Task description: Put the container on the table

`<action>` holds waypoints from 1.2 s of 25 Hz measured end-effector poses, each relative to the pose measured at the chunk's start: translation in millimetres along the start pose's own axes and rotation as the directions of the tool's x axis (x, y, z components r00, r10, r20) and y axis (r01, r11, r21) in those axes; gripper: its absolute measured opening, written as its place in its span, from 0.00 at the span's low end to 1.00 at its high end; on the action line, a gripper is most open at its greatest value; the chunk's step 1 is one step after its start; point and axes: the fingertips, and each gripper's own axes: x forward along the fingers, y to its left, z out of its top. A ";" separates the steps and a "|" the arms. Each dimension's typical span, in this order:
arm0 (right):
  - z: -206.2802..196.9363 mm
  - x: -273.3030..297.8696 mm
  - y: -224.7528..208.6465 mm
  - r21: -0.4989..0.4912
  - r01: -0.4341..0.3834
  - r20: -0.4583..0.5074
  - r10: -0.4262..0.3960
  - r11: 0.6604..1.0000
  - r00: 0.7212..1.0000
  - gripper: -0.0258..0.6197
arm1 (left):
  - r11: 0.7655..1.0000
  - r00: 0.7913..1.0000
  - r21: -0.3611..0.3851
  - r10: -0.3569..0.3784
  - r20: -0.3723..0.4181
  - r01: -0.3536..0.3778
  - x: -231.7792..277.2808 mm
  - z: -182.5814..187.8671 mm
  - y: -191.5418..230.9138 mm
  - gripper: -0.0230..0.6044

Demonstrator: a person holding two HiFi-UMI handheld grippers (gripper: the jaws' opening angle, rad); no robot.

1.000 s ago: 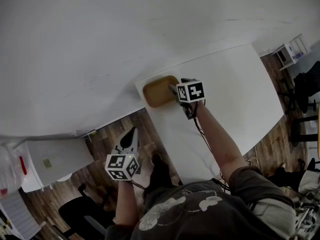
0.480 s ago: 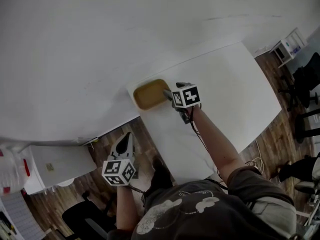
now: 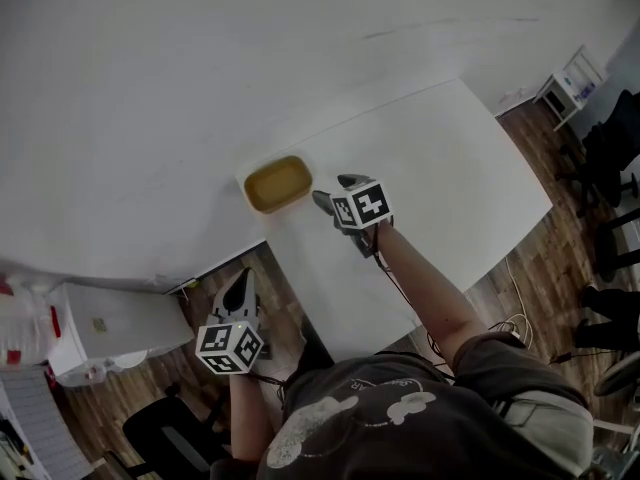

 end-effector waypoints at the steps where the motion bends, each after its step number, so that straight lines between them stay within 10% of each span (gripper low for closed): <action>1: -3.3 -8.1 3.7 -0.001 -0.011 0.008 0.011 1.000 1.000 0.49 | 1.000 1.000 0.006 0.001 0.006 -0.001 -3.7 0.4 -7.6 0.03; 20: -108.9 -165.9 44.7 -0.019 -0.176 0.069 0.177 0.984 0.982 0.48 | 0.999 0.994 0.030 0.033 0.101 -0.036 -91.4 -45.6 -151.7 0.03; 30: -161.0 -219.6 39.5 0.069 -0.189 0.128 0.179 0.980 0.975 0.11 | 0.996 0.995 0.037 0.078 0.066 -0.080 -123.0 -77.4 -195.4 0.03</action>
